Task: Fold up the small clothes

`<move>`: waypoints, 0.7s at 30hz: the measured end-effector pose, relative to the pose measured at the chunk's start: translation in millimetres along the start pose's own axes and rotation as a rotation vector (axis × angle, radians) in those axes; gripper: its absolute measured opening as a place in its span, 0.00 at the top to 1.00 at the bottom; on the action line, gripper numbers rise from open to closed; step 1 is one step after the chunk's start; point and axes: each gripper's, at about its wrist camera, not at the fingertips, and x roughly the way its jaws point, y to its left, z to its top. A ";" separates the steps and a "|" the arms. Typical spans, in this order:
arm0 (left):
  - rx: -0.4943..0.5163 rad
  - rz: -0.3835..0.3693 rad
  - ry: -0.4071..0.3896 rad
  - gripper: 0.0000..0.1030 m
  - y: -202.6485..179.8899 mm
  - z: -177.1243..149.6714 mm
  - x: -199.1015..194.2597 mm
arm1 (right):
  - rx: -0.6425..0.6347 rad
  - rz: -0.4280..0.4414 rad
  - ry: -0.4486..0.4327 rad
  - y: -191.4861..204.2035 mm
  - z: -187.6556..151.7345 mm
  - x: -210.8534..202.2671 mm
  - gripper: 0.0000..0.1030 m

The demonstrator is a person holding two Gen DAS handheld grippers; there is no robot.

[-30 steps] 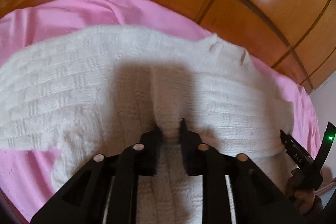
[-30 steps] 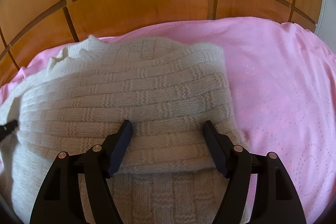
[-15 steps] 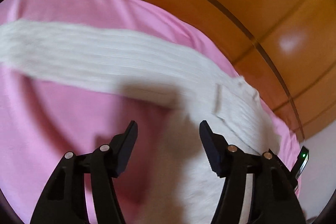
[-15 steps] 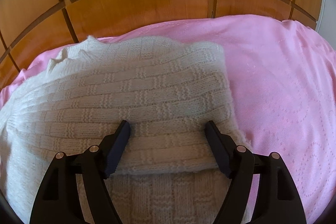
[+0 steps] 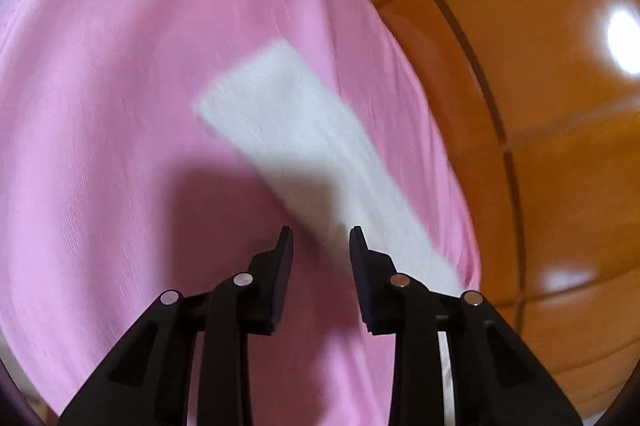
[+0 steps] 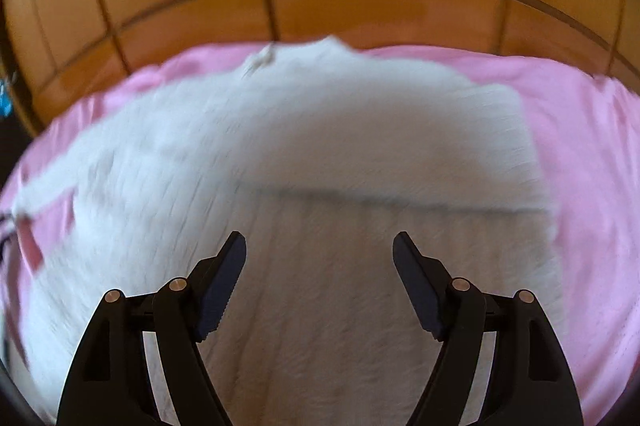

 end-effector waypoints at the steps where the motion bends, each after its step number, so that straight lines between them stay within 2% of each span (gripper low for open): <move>1: -0.001 0.010 -0.011 0.63 1.7 7.7 0.4 | -0.016 -0.014 0.002 4.5 -5.2 5.5 0.23; 3: -0.048 0.021 -0.014 0.63 10.8 20.0 6.6 | -0.041 -0.030 -0.004 8.8 -5.7 7.5 0.21; 5: -0.069 0.039 -0.017 0.80 18.9 29.7 12.0 | -0.032 -0.009 0.005 5.6 -3.3 10.2 0.18; 6: -0.075 0.052 -0.020 0.92 21.5 32.8 15.2 | -0.027 -0.003 0.005 4.4 -3.7 11.2 0.18; 9: -0.081 0.051 -0.027 0.95 17.7 38.3 16.4 | -0.030 -0.008 0.004 5.4 -3.9 13.1 0.18; 11: -0.039 0.003 -0.052 0.95 -3.8 33.1 6.4 | -0.032 -0.012 0.001 8.2 -6.6 12.7 0.17; 15: 0.149 -0.108 -0.078 0.95 -72.1 7.9 -16.7 | -0.034 -0.010 0.000 10.0 -7.6 12.7 0.16; 16: 0.206 -0.159 -0.061 0.96 -96.2 -8.3 -19.7 | -0.033 -0.010 0.001 10.4 -7.2 13.3 0.16; 18: 0.294 -0.203 -0.042 0.96 -126.4 -31.6 -22.2 | -0.032 -0.011 0.000 9.8 -7.6 11.9 0.16; 20: 0.382 -0.284 0.022 0.96 -159.6 -69.5 -17.2 | -0.029 -0.006 -0.002 8.9 -8.1 11.1 0.16; 21: 0.430 -0.300 0.055 0.95 -173.9 -89.3 -12.2 | -0.026 -0.005 -0.003 8.6 -8.1 10.9 0.16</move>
